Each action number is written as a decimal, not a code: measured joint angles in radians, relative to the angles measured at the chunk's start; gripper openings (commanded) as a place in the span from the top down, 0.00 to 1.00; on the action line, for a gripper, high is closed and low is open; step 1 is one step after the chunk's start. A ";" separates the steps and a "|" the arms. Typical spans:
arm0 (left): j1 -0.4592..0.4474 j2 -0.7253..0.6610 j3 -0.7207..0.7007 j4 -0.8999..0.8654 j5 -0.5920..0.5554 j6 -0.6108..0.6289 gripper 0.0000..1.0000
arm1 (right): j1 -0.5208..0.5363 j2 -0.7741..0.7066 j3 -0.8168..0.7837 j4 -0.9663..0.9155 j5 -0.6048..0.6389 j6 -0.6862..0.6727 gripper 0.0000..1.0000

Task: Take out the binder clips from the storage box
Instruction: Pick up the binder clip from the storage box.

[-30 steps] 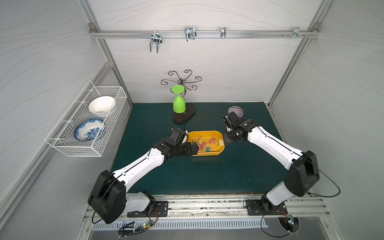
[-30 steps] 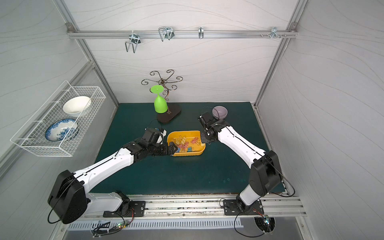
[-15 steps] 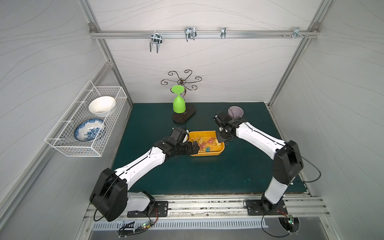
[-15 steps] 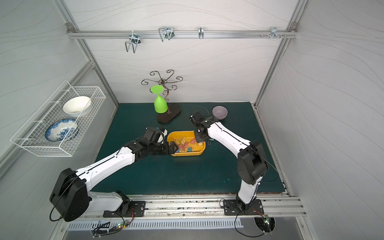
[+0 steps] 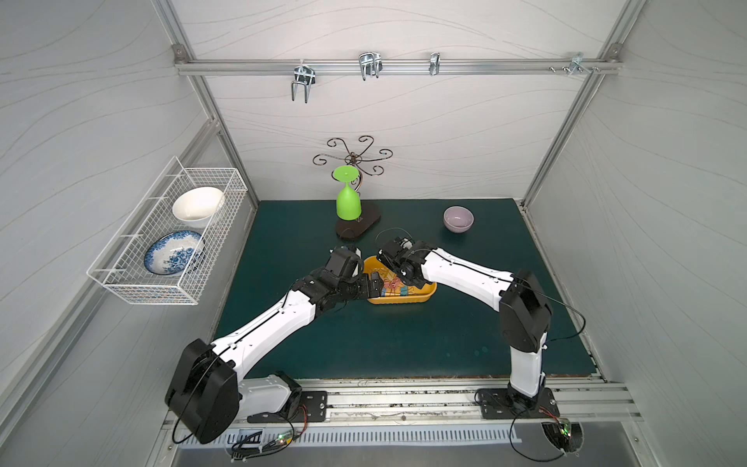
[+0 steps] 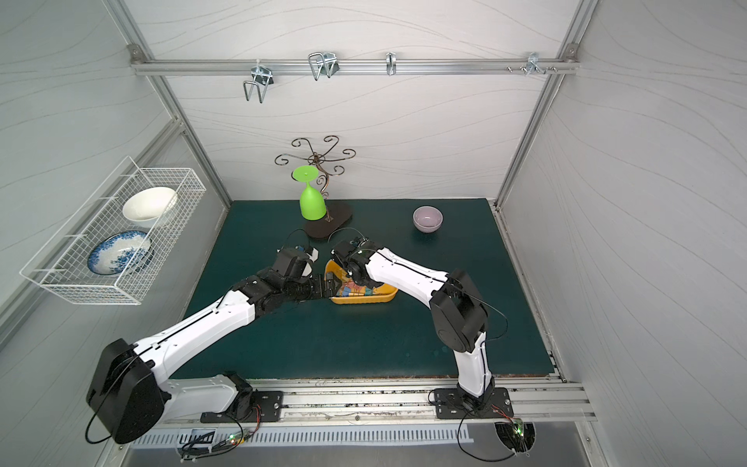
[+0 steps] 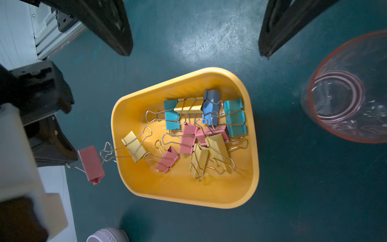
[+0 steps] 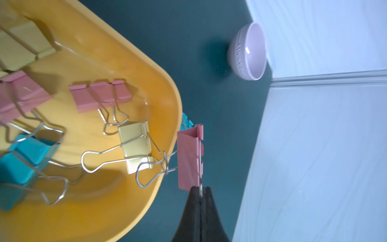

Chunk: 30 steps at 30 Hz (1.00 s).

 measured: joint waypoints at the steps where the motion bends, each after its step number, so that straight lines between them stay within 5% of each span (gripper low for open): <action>1: 0.000 -0.015 -0.008 0.000 -0.009 -0.002 0.02 | 0.008 0.002 -0.004 0.003 0.031 -0.014 1.00; 10: 0.000 -0.041 -0.024 -0.002 -0.072 -0.009 0.02 | 0.034 0.008 -0.061 0.088 0.192 -0.118 1.00; 30: 0.005 -0.073 -0.036 -0.037 -0.168 -0.058 0.02 | 0.056 0.018 -0.142 0.152 0.264 -0.140 1.00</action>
